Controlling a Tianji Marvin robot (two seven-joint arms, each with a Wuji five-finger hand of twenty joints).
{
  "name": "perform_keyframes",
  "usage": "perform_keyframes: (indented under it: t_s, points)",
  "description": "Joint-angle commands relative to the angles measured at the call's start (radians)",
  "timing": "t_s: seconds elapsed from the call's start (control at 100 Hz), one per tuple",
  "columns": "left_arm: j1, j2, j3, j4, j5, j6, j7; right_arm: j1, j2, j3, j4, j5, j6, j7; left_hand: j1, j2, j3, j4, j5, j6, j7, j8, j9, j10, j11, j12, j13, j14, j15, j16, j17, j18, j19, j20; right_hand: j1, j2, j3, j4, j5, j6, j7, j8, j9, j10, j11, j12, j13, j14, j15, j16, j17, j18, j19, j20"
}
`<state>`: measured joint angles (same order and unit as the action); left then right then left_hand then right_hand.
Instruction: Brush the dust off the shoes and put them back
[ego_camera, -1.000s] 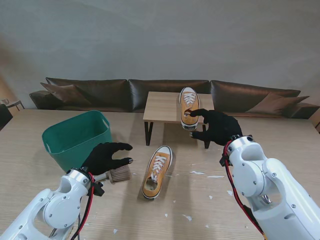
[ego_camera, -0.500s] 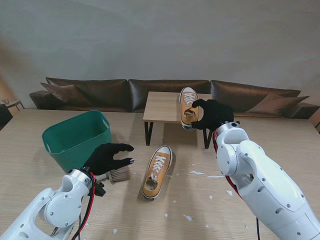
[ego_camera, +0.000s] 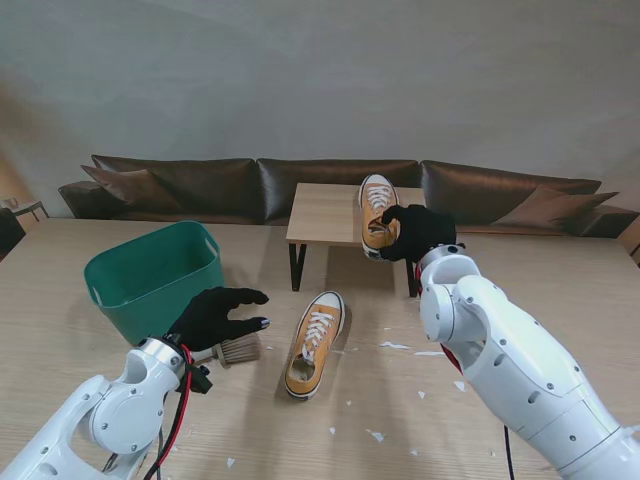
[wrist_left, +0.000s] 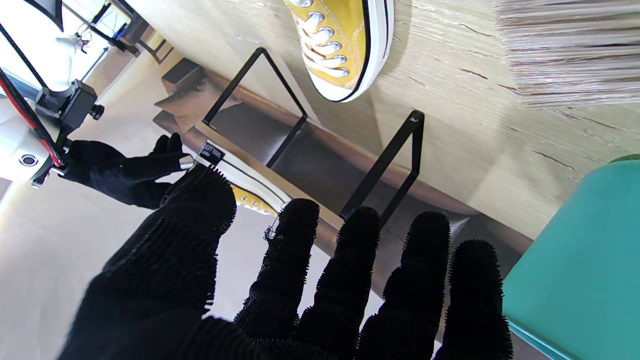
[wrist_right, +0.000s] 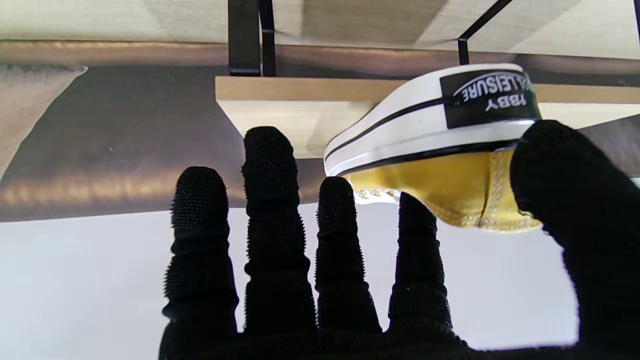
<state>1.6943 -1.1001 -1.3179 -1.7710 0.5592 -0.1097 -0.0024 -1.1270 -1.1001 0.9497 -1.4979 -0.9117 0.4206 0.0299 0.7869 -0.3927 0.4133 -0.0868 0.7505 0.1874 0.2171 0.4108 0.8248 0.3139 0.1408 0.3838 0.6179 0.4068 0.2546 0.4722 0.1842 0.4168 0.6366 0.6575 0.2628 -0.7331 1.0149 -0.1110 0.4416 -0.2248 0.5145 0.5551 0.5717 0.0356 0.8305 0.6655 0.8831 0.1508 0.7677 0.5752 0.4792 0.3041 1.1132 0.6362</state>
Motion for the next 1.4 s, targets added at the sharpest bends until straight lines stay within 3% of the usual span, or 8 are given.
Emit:
perform_keyframes:
  t_s: [0.0, 0.53, 0.79, 1.01, 1.07, 1.12, 1.26, 1.39]
  points:
    - [0.003, -0.002, 0.0, -0.002, -0.004, 0.004, -0.018, -0.001, -0.007, -0.011, 0.012, 0.0, -0.002, 0.015, 0.013, 0.045, -0.018, 0.029, -0.001, 0.005, -0.014, -0.006, -0.005, 0.01, -0.005, 0.004, -0.039, 0.021, -0.009, -0.005, -0.017, 0.024, -0.033, 0.013, 0.012, -0.037, 0.028, -0.022, 0.039, -0.027, 0.039, 0.025, -0.044, -0.014, -0.018, -0.018, -0.003, -0.003, -0.01, -0.008, -0.06, -0.022, 0.025, -0.011]
    - [0.006, -0.002, -0.002, -0.005, -0.011, 0.009, -0.022, 0.037, -0.024, -0.081, 0.098, 0.021, -0.007, -0.062, 0.016, 0.05, -0.021, 0.03, 0.004, 0.009, -0.013, -0.005, -0.008, 0.017, -0.007, 0.004, -0.037, 0.026, -0.005, -0.001, -0.016, 0.025, -0.046, 0.023, 0.099, -0.118, 0.168, -0.044, 0.203, -0.008, 0.318, 0.128, 0.057, -0.006, 0.004, -0.035, 0.06, -0.028, -0.014, -0.015, -0.027, -0.023, 0.028, -0.031]
    - [0.007, -0.002, -0.002, -0.007, -0.015, 0.014, -0.026, 0.052, -0.03, -0.105, 0.14, 0.016, -0.018, -0.099, 0.017, 0.053, -0.024, 0.03, 0.006, 0.014, -0.013, -0.004, -0.012, 0.022, -0.009, 0.003, -0.039, 0.027, -0.006, -0.001, -0.017, 0.024, -0.052, 0.027, 0.129, -0.218, 0.207, -0.07, 0.124, -0.009, 0.391, 0.169, 0.086, -0.039, 0.035, -0.023, 0.085, -0.045, 0.008, -0.004, -0.002, -0.036, 0.052, -0.039]
    - [0.007, -0.001, -0.001, -0.009, -0.02, 0.02, -0.033, 0.075, -0.041, -0.133, 0.197, -0.02, -0.033, -0.202, 0.018, 0.059, -0.028, 0.03, 0.015, 0.016, -0.009, -0.003, -0.016, 0.026, -0.01, 0.003, -0.039, 0.027, -0.005, 0.0, -0.017, 0.024, -0.057, 0.03, 0.147, -0.339, 0.273, -0.094, 0.245, 0.093, 0.601, 0.28, 0.226, -0.061, 0.149, 0.041, 0.211, -0.104, 0.13, 0.027, 0.098, -0.057, 0.14, -0.043]
    - [0.008, -0.001, -0.002, -0.01, -0.021, 0.02, -0.035, 0.087, -0.046, -0.144, 0.227, -0.035, -0.048, -0.258, 0.018, 0.06, -0.03, 0.03, 0.016, 0.018, -0.009, -0.003, -0.016, 0.026, -0.01, 0.003, -0.038, 0.026, -0.004, 0.001, -0.017, 0.024, -0.058, 0.031, 0.182, -0.365, 0.265, -0.24, 0.324, 0.09, 0.71, 0.227, 0.332, -0.077, 0.19, 0.078, 0.286, -0.122, 0.193, 0.032, 0.15, -0.055, 0.18, -0.067]
    - [0.008, -0.001, -0.002, -0.01, -0.022, 0.021, -0.036, 0.094, -0.047, -0.148, 0.241, -0.046, -0.068, -0.285, 0.018, 0.063, -0.031, 0.03, 0.017, 0.017, -0.008, -0.002, -0.016, 0.027, -0.01, 0.003, -0.037, 0.025, -0.003, 0.002, -0.016, 0.024, -0.059, 0.032, 0.204, -0.367, 0.257, -0.275, 0.389, 0.082, 0.772, 0.221, 0.4, -0.089, 0.207, 0.094, 0.33, -0.13, 0.214, 0.035, 0.175, -0.055, 0.191, -0.075]
    - [0.008, -0.001, -0.002, -0.011, -0.029, 0.026, -0.039, 0.098, -0.043, -0.142, 0.245, -0.069, -0.108, -0.314, 0.021, 0.067, -0.035, 0.031, 0.024, 0.026, -0.005, -0.001, -0.018, 0.035, -0.011, 0.002, -0.039, 0.029, -0.003, 0.003, -0.019, 0.024, -0.064, 0.033, 0.219, -0.331, 0.259, -0.274, 0.516, 0.081, 0.856, 0.247, 0.504, -0.113, 0.209, 0.147, 0.397, -0.13, 0.25, 0.05, 0.208, -0.056, 0.211, -0.094]
    - [0.008, 0.0, -0.001, -0.012, -0.035, 0.028, -0.045, 0.092, -0.034, -0.128, 0.226, -0.099, -0.136, -0.311, 0.022, 0.072, -0.038, 0.031, 0.029, 0.029, -0.004, 0.001, -0.018, 0.034, -0.012, 0.002, -0.04, 0.028, -0.003, 0.003, -0.019, 0.025, -0.067, 0.034, 0.26, -0.29, 0.267, -0.248, 0.563, 0.11, 0.904, 0.334, 0.532, -0.131, 0.209, 0.185, 0.415, -0.134, 0.277, 0.069, 0.225, -0.071, 0.225, -0.101]
